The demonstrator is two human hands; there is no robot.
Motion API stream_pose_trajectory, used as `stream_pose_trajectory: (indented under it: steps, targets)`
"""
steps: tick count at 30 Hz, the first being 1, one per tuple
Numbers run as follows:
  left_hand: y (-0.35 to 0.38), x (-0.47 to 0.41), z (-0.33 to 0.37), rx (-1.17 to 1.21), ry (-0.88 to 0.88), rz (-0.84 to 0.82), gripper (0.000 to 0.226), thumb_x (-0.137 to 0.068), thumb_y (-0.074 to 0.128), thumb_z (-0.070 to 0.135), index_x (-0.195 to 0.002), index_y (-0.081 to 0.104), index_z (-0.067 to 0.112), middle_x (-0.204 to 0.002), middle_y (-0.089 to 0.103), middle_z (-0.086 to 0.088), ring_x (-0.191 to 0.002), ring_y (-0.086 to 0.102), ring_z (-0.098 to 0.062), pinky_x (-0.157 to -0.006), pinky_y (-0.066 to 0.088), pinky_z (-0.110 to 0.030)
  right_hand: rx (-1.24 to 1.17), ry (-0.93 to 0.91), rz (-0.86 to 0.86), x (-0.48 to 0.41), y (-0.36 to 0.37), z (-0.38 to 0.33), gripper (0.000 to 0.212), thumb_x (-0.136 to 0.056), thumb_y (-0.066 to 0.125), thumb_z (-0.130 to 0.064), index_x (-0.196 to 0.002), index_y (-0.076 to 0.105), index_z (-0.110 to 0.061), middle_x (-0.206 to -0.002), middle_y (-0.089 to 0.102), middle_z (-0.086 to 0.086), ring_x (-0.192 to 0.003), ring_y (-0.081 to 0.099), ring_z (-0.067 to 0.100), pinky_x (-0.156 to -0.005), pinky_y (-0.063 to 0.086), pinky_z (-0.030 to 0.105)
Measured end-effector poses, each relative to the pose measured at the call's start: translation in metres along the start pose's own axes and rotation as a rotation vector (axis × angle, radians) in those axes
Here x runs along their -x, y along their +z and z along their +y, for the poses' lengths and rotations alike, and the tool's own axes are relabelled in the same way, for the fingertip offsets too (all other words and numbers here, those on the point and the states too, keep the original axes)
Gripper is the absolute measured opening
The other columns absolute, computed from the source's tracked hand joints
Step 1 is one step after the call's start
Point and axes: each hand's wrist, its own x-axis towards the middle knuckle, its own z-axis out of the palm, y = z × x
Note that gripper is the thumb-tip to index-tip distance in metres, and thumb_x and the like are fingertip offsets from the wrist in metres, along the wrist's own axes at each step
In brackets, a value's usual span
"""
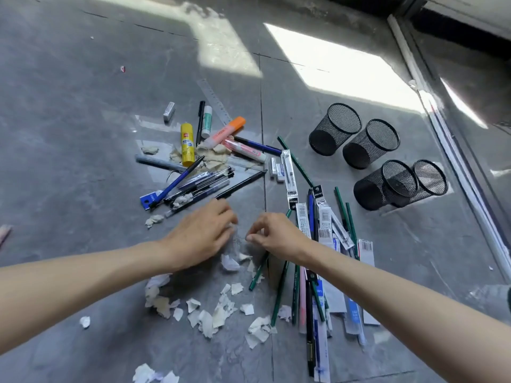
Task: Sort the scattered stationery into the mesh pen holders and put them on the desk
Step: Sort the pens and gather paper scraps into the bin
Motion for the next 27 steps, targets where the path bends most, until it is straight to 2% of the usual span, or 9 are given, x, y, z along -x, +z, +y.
stream_pose_trajectory:
  steps: [3,5,9,13,16,19,21,24,27]
  targets:
    - [-0.002,-0.029,-0.012,-0.158,-0.047,0.085,0.027,-0.095,0.047,0.024,-0.116,0.057,0.010,-0.123,0.053,-0.006,-0.110,0.048,-0.023,-0.092,0.039,-0.036,0.136,0.006,0.097,-0.009,-0.008,0.005,0.019,-0.091,0.058,-0.024,-0.102,0.071,-0.014,-0.107,0.062,0.005,-0.098,0.059,0.022,-0.085,0.048,0.035]
    - [-0.001,-0.047,-0.017,-0.198,-0.103,0.055,0.034,-0.098,0.040,0.026,-0.126,0.051,0.011,-0.133,0.049,-0.007,-0.122,0.041,-0.023,-0.102,0.028,-0.037,0.213,-0.009,0.120,-0.016,-0.015,0.010,0.025,-0.094,0.051,-0.025,-0.111,0.066,-0.013,-0.113,0.056,0.005,-0.105,0.057,0.025,-0.088,0.048,0.041]
    - [0.005,-0.076,-0.019,-0.255,-0.150,-0.037,0.043,-0.099,0.032,0.032,-0.138,0.037,0.013,-0.147,0.033,-0.004,-0.135,0.027,-0.022,-0.109,0.016,-0.039,0.295,-0.066,0.148,-0.031,-0.019,0.014,0.032,-0.096,0.042,-0.018,-0.123,0.055,-0.008,-0.124,0.048,0.009,-0.116,0.047,0.026,-0.092,0.045,0.044]
    - [0.010,-0.099,-0.019,-0.247,-0.191,-0.077,0.050,-0.099,0.031,0.028,-0.147,0.022,0.015,-0.156,0.018,-0.003,-0.141,0.017,-0.020,-0.112,0.010,-0.045,0.323,-0.121,0.181,-0.044,-0.016,0.010,0.042,-0.089,0.043,-0.010,-0.130,0.045,-0.003,-0.140,0.038,0.014,-0.118,0.041,0.032,-0.096,0.039,0.046]
    - [0.010,-0.109,-0.022,-0.240,-0.166,-0.124,0.058,-0.096,0.033,0.019,-0.150,0.014,0.019,-0.159,0.009,0.001,-0.145,0.010,-0.017,-0.114,0.001,-0.047,0.356,-0.110,0.176,-0.052,-0.013,0.009,0.056,-0.088,0.043,-0.011,-0.142,0.031,-0.005,-0.154,0.022,0.010,-0.115,0.037,0.029,-0.098,0.035,0.039]
    - [0.005,-0.112,-0.022,-0.263,-0.126,-0.132,0.052,-0.095,0.032,0.019,-0.147,0.026,0.017,-0.154,0.023,0.001,-0.142,0.018,-0.015,-0.113,0.001,-0.047,0.429,-0.099,0.138,-0.061,-0.011,0.014,0.067,-0.085,0.046,-0.010,-0.147,0.022,-0.007,-0.156,0.017,0.009,-0.117,0.036,0.029,-0.101,0.026,0.033]
    - [0.002,-0.110,-0.023,-0.281,-0.065,-0.085,0.042,-0.093,0.034,0.018,-0.133,0.044,0.014,-0.141,0.041,-0.002,-0.133,0.032,-0.018,-0.110,0.006,-0.047,0.455,-0.106,0.141,-0.062,-0.011,0.016,0.064,-0.084,0.046,-0.009,-0.145,0.027,-0.008,-0.150,0.028,0.010,-0.113,0.039,0.030,-0.098,0.031,0.035]
    - [-0.001,-0.098,-0.028,-0.328,0.017,-0.054,0.034,-0.090,0.031,0.018,-0.112,0.056,0.014,-0.121,0.052,-0.002,-0.116,0.045,-0.020,-0.100,0.014,-0.043,0.439,-0.114,0.211,-0.051,-0.015,0.016,0.045,-0.086,0.046,-0.007,-0.131,0.044,-0.008,-0.123,0.045,0.011,-0.103,0.047,0.030,-0.082,0.043,0.039]
    - [-0.004,-0.082,-0.032,-0.364,0.074,-0.061,0.047,-0.081,0.019,0.022,-0.102,0.061,0.013,-0.109,0.056,0.000,-0.109,0.049,-0.018,-0.095,0.014,-0.039,0.462,-0.116,0.232,-0.033,-0.015,0.020,0.034,-0.085,0.043,-0.002,-0.118,0.052,-0.004,-0.118,0.046,0.011,-0.102,0.049,0.030,-0.069,0.037,0.033]
